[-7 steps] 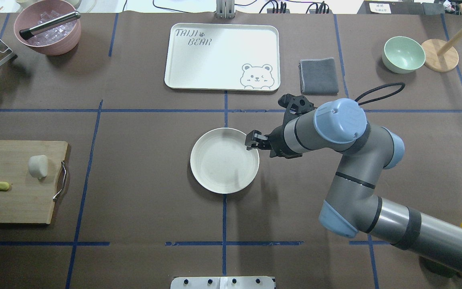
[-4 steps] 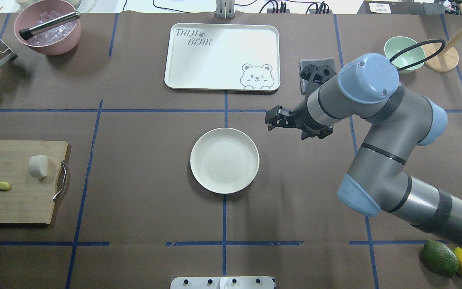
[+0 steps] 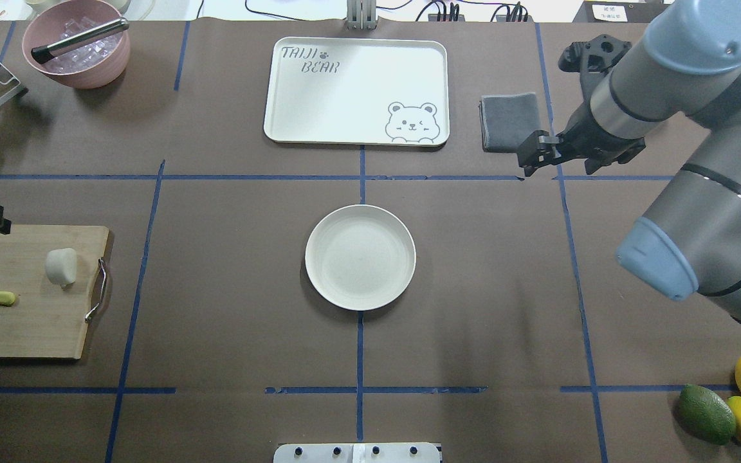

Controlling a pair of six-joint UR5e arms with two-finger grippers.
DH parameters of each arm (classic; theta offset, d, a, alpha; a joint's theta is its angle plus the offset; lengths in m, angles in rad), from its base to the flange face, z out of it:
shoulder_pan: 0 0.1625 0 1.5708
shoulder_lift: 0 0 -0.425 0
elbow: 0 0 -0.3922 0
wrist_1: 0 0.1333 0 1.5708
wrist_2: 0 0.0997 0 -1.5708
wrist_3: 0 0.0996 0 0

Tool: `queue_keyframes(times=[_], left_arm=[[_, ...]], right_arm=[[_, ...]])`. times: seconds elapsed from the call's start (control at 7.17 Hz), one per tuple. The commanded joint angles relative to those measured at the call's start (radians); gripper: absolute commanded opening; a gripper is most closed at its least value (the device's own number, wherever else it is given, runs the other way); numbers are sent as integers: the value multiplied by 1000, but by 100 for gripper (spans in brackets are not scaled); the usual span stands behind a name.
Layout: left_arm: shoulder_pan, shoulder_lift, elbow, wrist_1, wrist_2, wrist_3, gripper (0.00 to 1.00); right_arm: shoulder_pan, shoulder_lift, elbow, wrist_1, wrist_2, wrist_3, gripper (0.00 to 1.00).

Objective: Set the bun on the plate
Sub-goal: 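Lift the right gripper off the plate while the left gripper reaches the bun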

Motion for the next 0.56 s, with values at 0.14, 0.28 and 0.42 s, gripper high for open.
queue_keyframes(times=[0.14, 0.28, 0.42], left_arm=[[209, -51, 77, -82, 182, -178, 100], [232, -51, 135, -172, 208, -215, 100], [240, -51, 192, -252, 210, -229, 100]], right_arm=[[223, -142, -3, -1, 148, -332, 100], [248, -156, -6, -1, 155, -365, 100], [259, -170, -6, 1, 156, -370, 100]])
